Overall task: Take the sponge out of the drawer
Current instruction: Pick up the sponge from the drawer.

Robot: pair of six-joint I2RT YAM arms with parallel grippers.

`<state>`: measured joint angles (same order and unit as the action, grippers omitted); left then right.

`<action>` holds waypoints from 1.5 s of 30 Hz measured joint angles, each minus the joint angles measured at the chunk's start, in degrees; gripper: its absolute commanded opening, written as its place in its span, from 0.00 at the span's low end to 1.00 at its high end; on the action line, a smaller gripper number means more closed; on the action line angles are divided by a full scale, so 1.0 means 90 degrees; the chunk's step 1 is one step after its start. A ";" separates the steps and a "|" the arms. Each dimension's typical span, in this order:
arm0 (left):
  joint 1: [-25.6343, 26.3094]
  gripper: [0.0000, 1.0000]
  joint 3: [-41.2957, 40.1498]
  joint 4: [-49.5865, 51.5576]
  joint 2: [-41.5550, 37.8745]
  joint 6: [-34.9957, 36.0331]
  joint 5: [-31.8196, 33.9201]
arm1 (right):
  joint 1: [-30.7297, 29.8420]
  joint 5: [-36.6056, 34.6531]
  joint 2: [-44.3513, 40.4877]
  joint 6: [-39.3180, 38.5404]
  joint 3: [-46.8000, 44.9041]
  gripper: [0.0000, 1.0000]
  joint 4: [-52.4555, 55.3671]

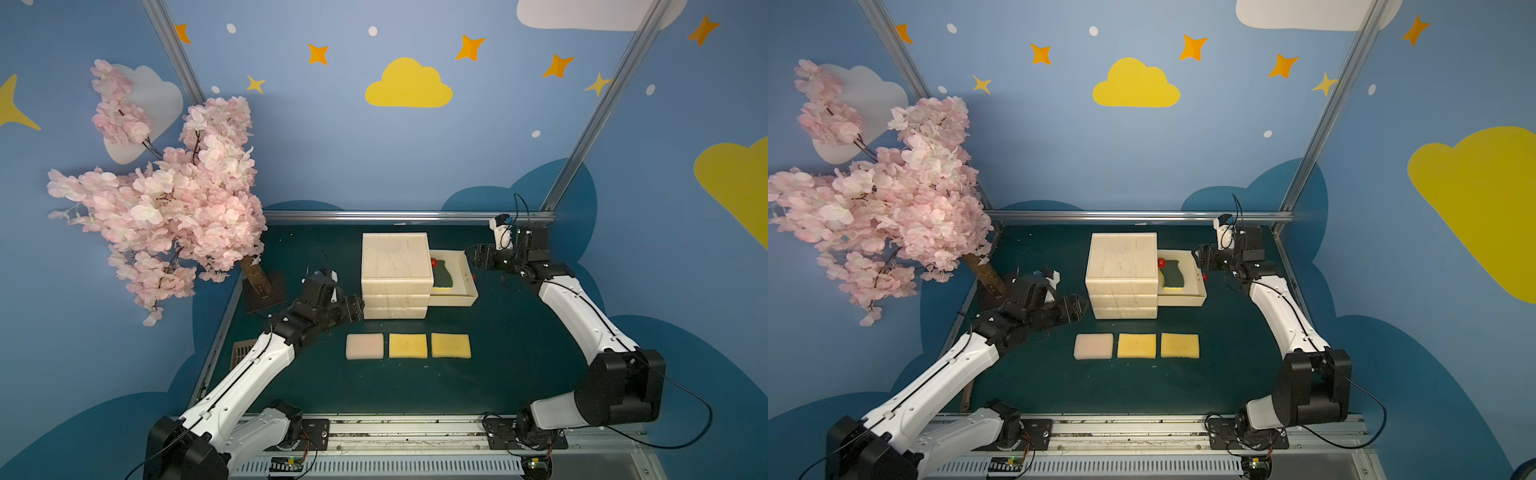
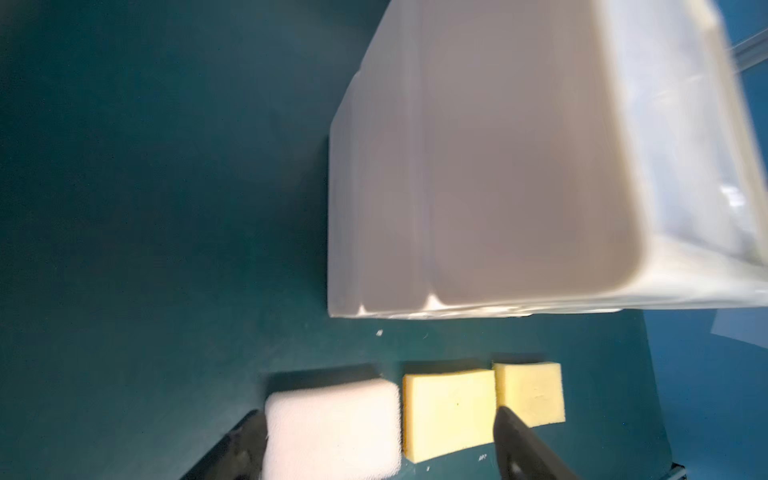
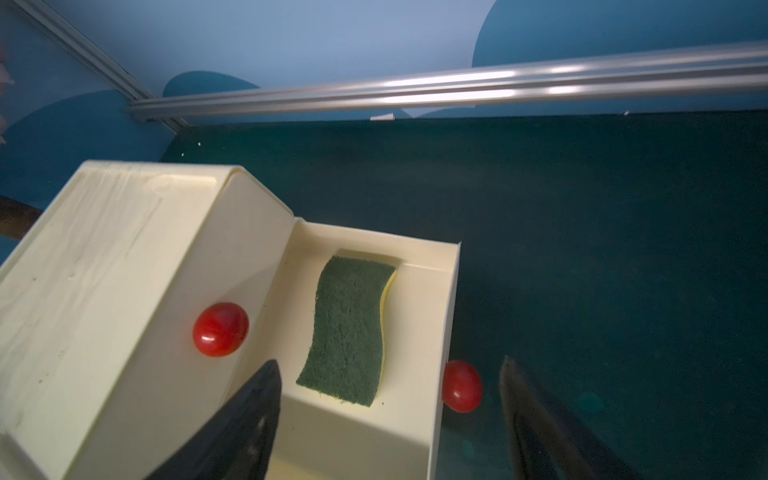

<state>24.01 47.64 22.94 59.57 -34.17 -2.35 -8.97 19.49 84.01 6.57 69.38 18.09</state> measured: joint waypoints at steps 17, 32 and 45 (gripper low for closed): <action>-0.0075 0.99 0.1035 -0.2222 0.0600 0.1008 -0.1783 | -0.0869 -0.0107 0.0782 -0.0627 0.0911 0.74 0.1491; -0.0168 0.99 0.0974 -0.2849 0.0619 0.1061 -0.2159 | -0.0962 -0.0423 0.2939 -0.0384 0.3024 0.59 0.3075; -0.0180 0.99 0.0884 -0.2946 0.0617 0.1035 -0.2195 | -0.0998 -0.0226 0.3565 -0.0197 0.3242 0.55 0.3429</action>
<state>22.39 55.59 -3.57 65.12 -24.86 -22.11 -17.96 17.45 116.09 4.80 98.56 48.95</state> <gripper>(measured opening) 0.993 0.570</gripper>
